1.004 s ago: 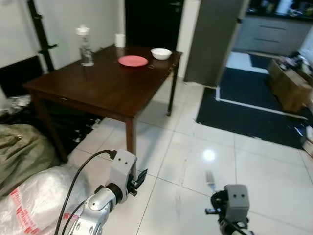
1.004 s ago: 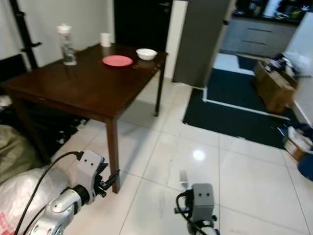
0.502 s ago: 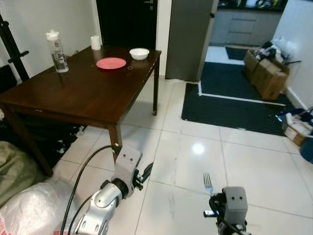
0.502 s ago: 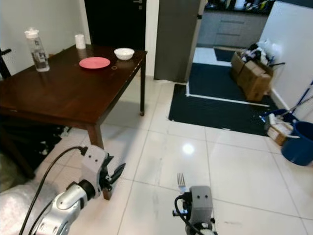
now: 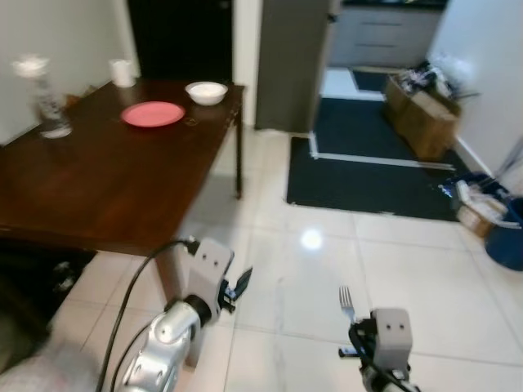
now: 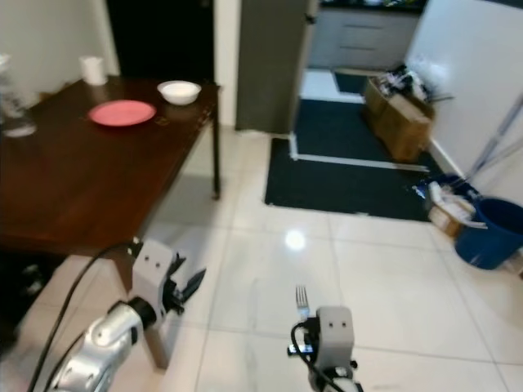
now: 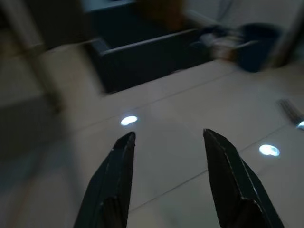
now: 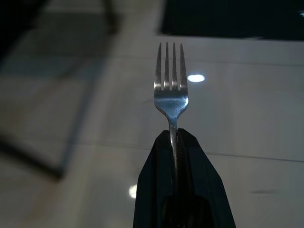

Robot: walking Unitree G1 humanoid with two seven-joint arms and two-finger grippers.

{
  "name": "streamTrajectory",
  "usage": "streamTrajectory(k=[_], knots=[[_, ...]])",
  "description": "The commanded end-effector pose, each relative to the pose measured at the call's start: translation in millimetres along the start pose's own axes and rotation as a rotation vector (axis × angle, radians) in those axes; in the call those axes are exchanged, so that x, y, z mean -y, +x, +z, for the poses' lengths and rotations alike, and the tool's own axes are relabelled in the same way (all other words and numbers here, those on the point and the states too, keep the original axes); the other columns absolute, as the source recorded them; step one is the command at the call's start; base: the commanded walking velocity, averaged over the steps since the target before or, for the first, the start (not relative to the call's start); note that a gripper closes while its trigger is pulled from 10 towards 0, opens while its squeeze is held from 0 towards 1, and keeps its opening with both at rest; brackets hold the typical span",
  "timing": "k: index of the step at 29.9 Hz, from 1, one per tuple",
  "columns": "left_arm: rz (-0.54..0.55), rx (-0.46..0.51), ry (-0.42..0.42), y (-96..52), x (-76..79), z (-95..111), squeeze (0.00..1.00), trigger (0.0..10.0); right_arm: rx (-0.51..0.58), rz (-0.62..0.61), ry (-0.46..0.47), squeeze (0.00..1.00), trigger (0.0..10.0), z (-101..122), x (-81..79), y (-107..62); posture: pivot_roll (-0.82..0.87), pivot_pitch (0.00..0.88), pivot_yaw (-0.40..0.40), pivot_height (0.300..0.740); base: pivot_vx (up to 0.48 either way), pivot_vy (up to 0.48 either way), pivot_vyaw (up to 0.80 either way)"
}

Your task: Setting the table

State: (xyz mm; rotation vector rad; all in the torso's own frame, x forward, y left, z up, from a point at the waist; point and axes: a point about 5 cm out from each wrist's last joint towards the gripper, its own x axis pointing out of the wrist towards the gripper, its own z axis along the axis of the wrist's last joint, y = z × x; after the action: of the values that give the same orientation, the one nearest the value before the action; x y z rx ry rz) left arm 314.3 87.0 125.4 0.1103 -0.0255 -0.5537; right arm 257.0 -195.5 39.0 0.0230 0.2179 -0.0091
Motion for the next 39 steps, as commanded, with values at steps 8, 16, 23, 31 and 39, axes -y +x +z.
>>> streamTrajectory(k=[8,16,23,31,39], knots=[[-0.006,-0.027,0.003,-3.9,-0.5,-8.1,0.0,10.0,0.002,-0.012,0.012,0.0,10.0,-0.3,0.9,-0.7,0.03,0.026,0.075,0.74,0.47,0.0,-0.74],[-0.011,-0.026,0.004,-3.1,0.0,-8.2,0.0,10.0,0.006,-0.021,0.014,0.0,10.0,0.1,2.8,-0.7,0.02,0.023,0.079,0.74,0.472,0.0,-0.33],[-0.014,-0.026,0.005,-3.2,-0.4,-8.6,0.0,10.0,0.009,-0.028,0.012,0.0,10.0,0.9,3.7,-0.8,0.02,0.021,0.081,0.74,0.472,0.0,0.0],[-0.016,-0.027,0.004,-3.1,0.0,-8.9,0.0,10.0,0.011,-0.032,0.011,0.0,10.0,0.9,4.6,-0.7,0.02,0.021,0.082,0.74,0.472,0.0,0.0],[-0.017,-0.026,0.005,-3.1,0.0,-8.9,0.0,10.0,0.01,-0.034,0.011,0.0,10.0,0.6,4.7,-1.0,0.02,0.021,0.082,0.74,0.472,0.0,0.0]])
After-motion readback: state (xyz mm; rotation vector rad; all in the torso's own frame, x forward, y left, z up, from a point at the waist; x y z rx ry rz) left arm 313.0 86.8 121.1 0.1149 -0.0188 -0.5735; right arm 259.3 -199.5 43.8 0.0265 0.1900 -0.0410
